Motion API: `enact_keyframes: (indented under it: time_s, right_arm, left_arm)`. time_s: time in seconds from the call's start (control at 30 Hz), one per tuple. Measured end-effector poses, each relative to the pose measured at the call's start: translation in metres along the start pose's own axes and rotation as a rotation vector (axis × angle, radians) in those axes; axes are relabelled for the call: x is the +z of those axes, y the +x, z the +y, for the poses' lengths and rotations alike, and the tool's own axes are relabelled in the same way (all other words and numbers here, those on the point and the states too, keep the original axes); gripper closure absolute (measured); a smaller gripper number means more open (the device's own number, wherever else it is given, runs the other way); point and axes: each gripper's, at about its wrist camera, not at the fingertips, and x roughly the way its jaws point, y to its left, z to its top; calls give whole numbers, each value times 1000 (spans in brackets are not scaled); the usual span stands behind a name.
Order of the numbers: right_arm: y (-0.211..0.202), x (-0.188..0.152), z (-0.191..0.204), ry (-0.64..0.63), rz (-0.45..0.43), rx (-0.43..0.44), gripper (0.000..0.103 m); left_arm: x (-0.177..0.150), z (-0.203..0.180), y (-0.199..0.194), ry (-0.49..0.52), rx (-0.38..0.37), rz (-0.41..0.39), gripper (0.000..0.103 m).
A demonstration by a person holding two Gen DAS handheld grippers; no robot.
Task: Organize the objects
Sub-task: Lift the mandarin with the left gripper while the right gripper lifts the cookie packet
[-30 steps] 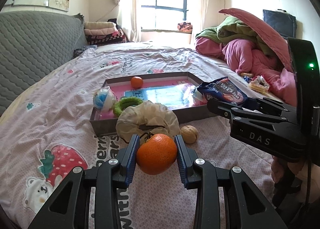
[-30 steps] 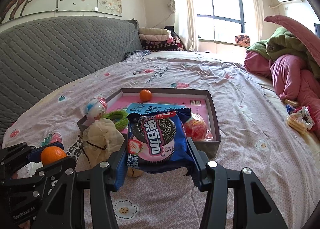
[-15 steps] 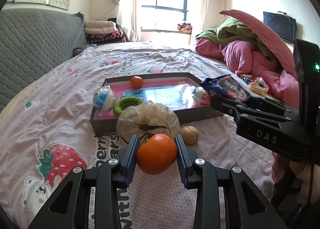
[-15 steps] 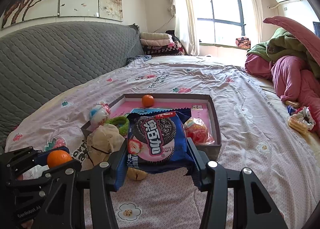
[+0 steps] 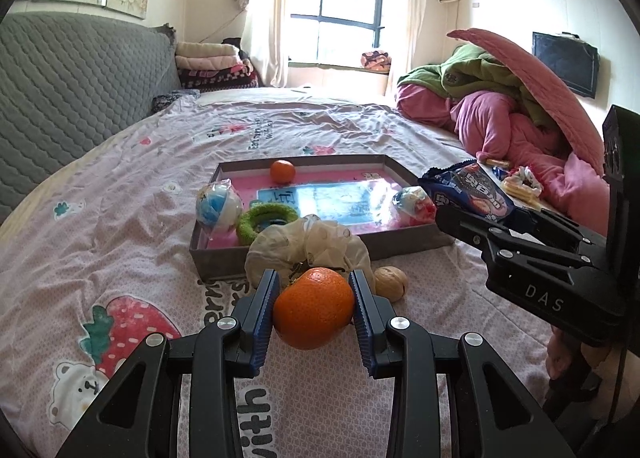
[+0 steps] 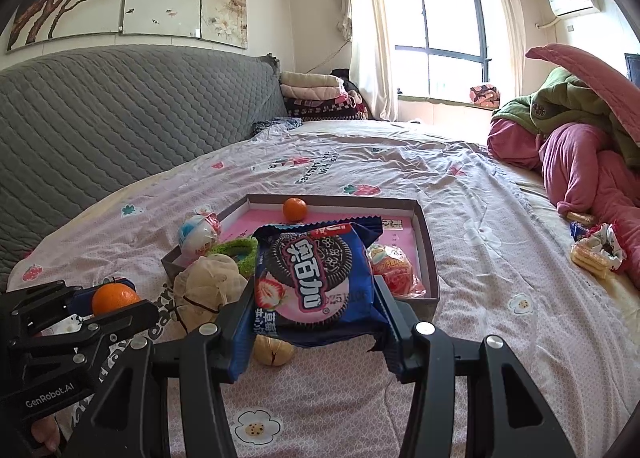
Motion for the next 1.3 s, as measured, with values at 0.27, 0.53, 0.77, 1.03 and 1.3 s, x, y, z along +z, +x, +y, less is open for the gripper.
enact_keyframes:
  time_s: [0.27, 0.53, 0.77, 1.03, 1.3]
  right_arm:
    - [0, 1, -1, -1, -7, -9, 51]
    - [0, 1, 0, -6, -13, -14, 51]
    - [-1, 0, 4, -34, -21, -36, 51]
    - [0, 0, 4, -29, -21, -39, 51]
    - [5, 0, 1, -20, -16, -54, 51]
  left_arm:
    - [4, 5, 3, -16, -10, -6, 66]
    - [15, 11, 6, -26, -13, -33, 66]
    - [26, 10, 8, -5, -22, -66, 66]
    - [39, 13, 10, 18, -22, -88, 66]
    - [56, 20, 9, 31, -18, -121, 66]
